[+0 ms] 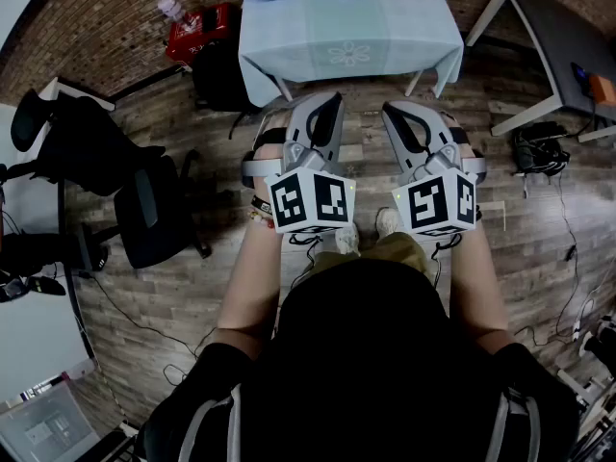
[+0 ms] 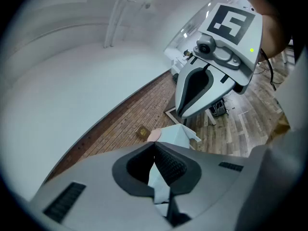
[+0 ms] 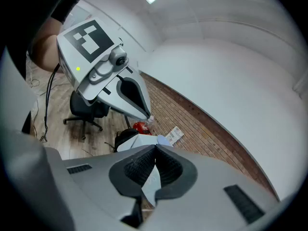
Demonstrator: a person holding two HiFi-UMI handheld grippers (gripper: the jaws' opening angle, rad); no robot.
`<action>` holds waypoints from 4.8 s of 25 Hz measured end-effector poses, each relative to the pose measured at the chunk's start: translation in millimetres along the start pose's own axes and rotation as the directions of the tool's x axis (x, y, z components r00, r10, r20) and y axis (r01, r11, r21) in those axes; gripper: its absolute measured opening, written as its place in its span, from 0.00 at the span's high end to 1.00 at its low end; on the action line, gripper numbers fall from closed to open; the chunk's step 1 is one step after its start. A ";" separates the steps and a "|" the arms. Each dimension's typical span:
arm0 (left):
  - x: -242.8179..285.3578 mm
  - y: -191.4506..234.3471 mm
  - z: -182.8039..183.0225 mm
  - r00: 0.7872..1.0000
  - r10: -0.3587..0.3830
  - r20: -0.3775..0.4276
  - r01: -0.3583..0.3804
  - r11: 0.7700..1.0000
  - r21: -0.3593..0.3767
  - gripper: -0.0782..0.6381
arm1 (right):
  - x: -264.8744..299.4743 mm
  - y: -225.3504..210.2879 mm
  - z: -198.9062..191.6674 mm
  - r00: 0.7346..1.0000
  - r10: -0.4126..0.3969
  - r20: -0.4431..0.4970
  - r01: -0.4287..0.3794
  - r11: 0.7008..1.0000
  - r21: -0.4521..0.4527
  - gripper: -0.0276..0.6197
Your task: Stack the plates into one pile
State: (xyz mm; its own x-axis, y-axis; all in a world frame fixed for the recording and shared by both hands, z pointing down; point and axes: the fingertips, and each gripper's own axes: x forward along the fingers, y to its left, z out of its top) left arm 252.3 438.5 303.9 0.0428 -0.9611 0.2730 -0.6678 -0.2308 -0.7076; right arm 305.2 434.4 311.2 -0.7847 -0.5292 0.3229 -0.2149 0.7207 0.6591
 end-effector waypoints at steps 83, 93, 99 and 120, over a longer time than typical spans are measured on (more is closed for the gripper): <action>391.6 395.0 -286.9 0.971 0.129 -0.199 -0.159 0.977 -0.144 0.86 | 597.0 -235.8 84.6 0.929 0.092 0.359 -0.096 0.995 -0.006 0.91; 407.6 400.8 -293.7 0.974 0.093 -0.209 -0.111 0.991 -0.080 0.86 | 617.7 -254.1 86.0 0.936 0.044 0.348 -0.064 0.997 0.046 0.90; 424.3 400.4 -303.5 0.981 0.044 -0.190 -0.061 0.995 -0.084 0.86 | 634.5 -248.6 85.1 0.944 0.069 0.321 -0.091 0.994 0.055 0.90; 441.6 400.3 -347.0 0.975 -0.042 -0.218 0.011 0.990 -0.142 0.86 | 700.5 -192.3 55.6 0.909 0.361 0.206 -0.381 0.922 0.063 0.70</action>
State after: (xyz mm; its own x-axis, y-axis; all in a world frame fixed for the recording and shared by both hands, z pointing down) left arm -254.0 -25.5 367.4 -0.0920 -0.8941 0.4384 -0.7659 -0.2178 -0.6050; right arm -235.5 -50.0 372.9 -0.9110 -0.1287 0.3918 0.0637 0.8948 0.4420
